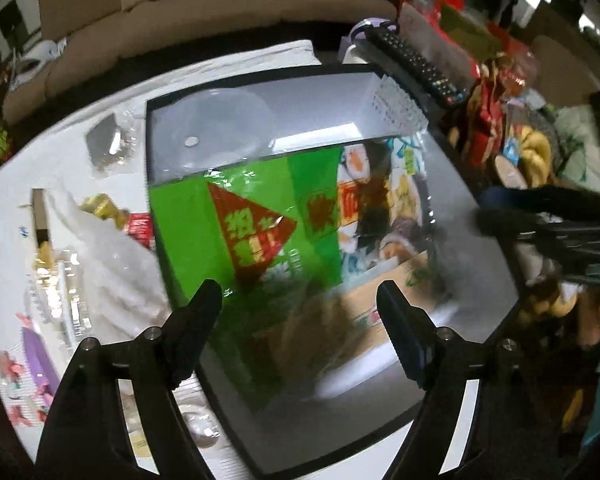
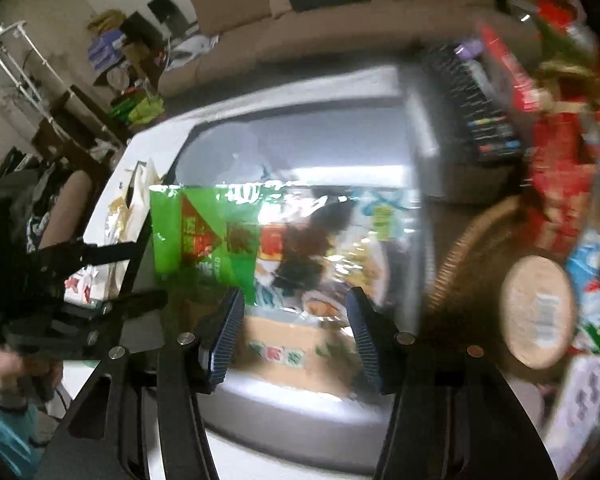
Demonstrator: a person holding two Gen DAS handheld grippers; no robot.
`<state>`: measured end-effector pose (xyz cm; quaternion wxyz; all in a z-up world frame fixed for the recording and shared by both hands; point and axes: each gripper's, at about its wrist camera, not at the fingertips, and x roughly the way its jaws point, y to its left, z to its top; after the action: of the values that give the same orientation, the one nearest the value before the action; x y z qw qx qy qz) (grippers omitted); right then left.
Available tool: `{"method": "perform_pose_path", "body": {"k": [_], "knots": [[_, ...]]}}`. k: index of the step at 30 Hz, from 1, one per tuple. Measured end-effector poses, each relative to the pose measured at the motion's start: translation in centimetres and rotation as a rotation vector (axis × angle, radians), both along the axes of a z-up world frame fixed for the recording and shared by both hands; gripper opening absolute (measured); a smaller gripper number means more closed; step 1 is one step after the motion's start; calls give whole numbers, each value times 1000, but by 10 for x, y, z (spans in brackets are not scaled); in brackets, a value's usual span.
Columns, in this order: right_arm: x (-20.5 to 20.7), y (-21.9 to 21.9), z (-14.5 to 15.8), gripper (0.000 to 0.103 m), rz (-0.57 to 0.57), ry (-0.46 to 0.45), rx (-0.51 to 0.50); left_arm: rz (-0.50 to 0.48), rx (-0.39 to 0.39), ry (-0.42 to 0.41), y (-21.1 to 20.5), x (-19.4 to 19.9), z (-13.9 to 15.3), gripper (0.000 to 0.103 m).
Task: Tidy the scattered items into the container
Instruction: 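Lower the green sushi-mat package into the black box with both grippers, then press the package flat inside the box with the right gripper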
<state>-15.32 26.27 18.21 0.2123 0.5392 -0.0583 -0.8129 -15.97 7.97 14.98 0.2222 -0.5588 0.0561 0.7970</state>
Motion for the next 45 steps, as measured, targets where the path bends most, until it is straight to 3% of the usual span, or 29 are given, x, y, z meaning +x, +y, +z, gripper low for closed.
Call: {"method": "perform_pose_path", "body": {"k": [4,7,10,15,17,21,23,26,31,37,42,45], "knots": [[-31,-19,-46,55,-16,-138,27,40,34,-82,2,-18,-25,78],[-45,-36,-74,55,-2,-188,165,89,42,-88,1,-29,-35,78],[-54,-52,-91,56,38,-211,275,84,-24,-46,10,-35,-41,80],[-60,-62,-119,58,91,-307,350,54,-106,-55,30,-39,-50,81],[-57,-67,-123,67,148,-324,366,51,-120,-47,32,-38,-51,81],[-53,-66,-113,66,153,-288,374,66,-19,-44,17,-32,-40,81],[-53,-58,-98,66,118,-251,329,57,4,-5,8,-23,-29,81],[-52,-47,-74,66,87,-205,183,79,24,51,-8,-12,-16,83],[-63,-48,-57,75,28,-139,124,205,172,89,-52,7,8,86],[-110,-71,-89,75,37,-156,243,247,231,142,-82,43,17,87],[-143,-92,-101,75,115,-79,338,266,293,183,-93,63,3,87],[-157,-90,-115,75,116,-157,371,229,310,185,-88,63,-7,87]]}}
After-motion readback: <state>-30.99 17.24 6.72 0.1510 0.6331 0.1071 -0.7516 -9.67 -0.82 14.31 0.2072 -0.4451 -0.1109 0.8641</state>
